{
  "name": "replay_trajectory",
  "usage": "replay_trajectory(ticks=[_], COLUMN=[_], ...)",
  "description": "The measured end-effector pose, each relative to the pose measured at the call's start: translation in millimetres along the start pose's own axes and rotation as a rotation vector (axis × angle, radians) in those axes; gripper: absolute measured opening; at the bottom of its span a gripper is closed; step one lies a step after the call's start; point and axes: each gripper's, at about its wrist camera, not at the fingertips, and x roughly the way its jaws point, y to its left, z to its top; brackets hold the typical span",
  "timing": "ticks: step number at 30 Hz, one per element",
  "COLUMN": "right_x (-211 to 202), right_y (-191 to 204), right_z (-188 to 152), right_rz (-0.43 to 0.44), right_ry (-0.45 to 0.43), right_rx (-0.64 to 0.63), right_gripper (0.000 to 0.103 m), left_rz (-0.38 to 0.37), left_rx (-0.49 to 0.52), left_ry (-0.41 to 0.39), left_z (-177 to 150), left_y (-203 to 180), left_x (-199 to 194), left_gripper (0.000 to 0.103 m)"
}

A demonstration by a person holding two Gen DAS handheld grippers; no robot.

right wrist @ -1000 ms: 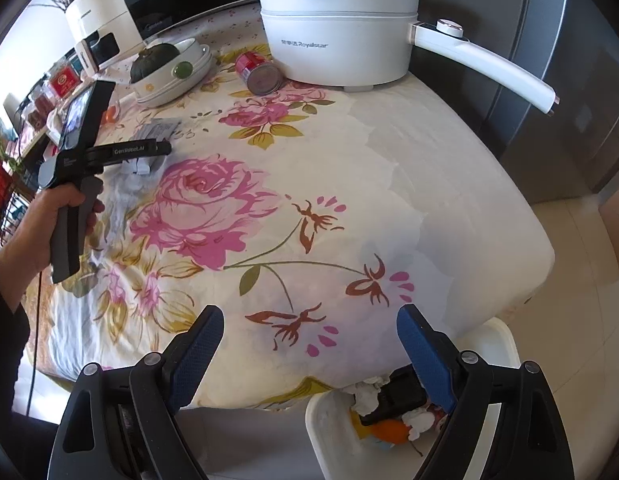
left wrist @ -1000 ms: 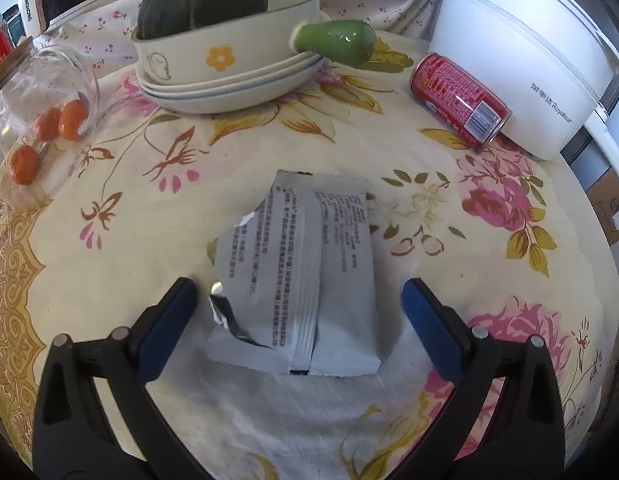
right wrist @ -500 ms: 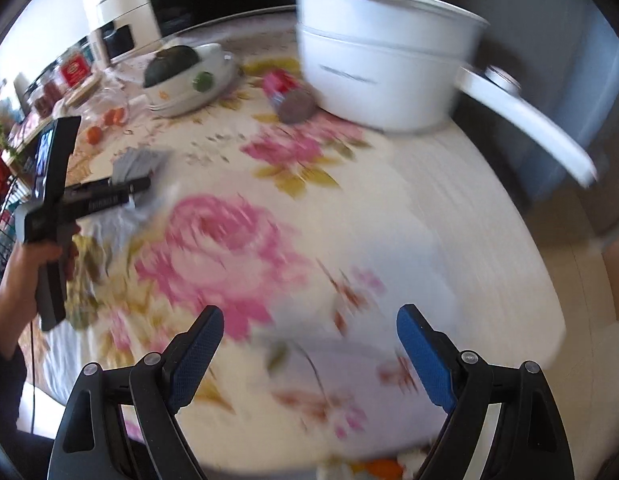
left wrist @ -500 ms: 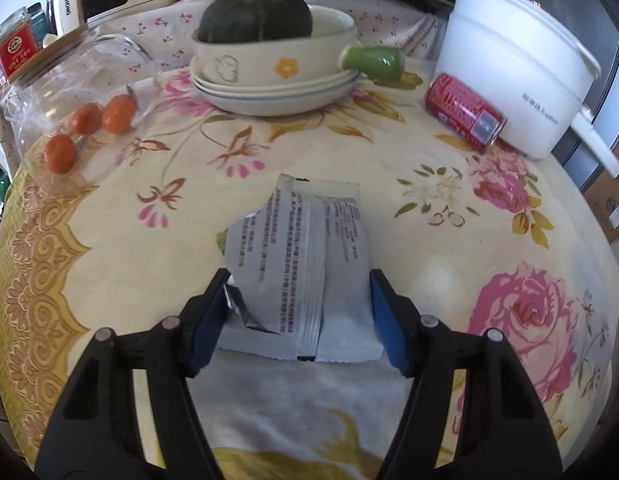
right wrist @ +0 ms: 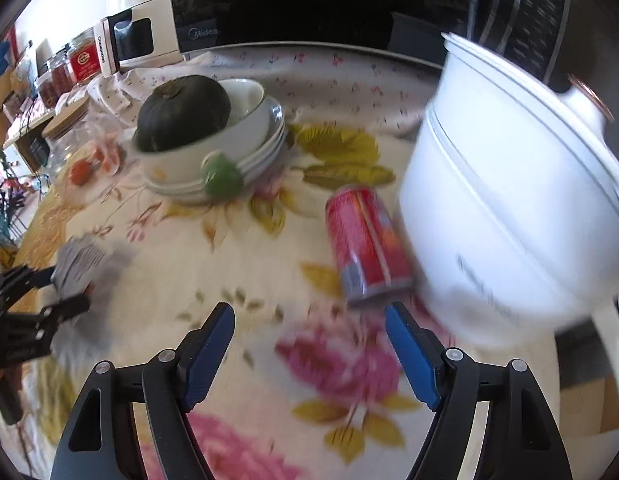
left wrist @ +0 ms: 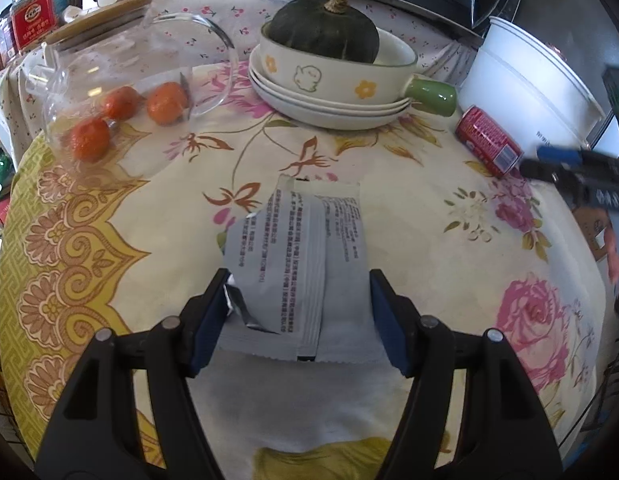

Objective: Collect trash
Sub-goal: 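Grasp the white paper packet with the left tool while the right tool reaches the red can, then grasp the red soda can with the right tool and lift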

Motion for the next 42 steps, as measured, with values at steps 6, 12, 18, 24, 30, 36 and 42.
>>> replay_trajectory(ticks=[6, 12, 18, 24, 30, 36, 42], right_x=[22.8, 35.4, 45.2, 48.1, 75.3, 87.3, 64.4], right_y=[-9.3, -8.9, -6.4, 6.3, 3.4, 0.8, 0.8], right_z=[14.7, 20.0, 24.3, 28.3, 35.7, 31.6, 4.9], right_rz=[-0.026, -0.040, -0.079, -0.011, -0.102, -0.160, -0.141], right_ry=[0.019, 0.042, 0.080, 0.097, 0.130, 0.126, 0.114], right_rx=[0.005, 0.014, 0.007, 0.006, 0.097, 0.171, 0.200], right_gripper=[0.079, 0.079, 0.076, 0.067, 0.067, 0.055, 0.055], left_rz=[-0.015, -0.027, -0.025, -0.021, -0.019, -0.021, -0.021], left_rx=[-0.009, -0.011, -0.010, -0.037, -0.051, -0.051, -0.042], left_ry=[-0.014, -0.017, -0.011, -0.013, -0.004, -0.008, -0.021], left_z=[4.8, 8.8, 9.0, 9.9, 7.9, 8.2, 6.4], left_y=[-3.6, -10.2, -11.3, -3.8, -1.0, -1.6, -9.5], left_x=[0.2, 3.5, 6.6, 6.5, 10.1, 8.6, -0.8], left_gripper=[0.069, 0.069, 0.069, 0.069, 0.069, 0.069, 0.069])
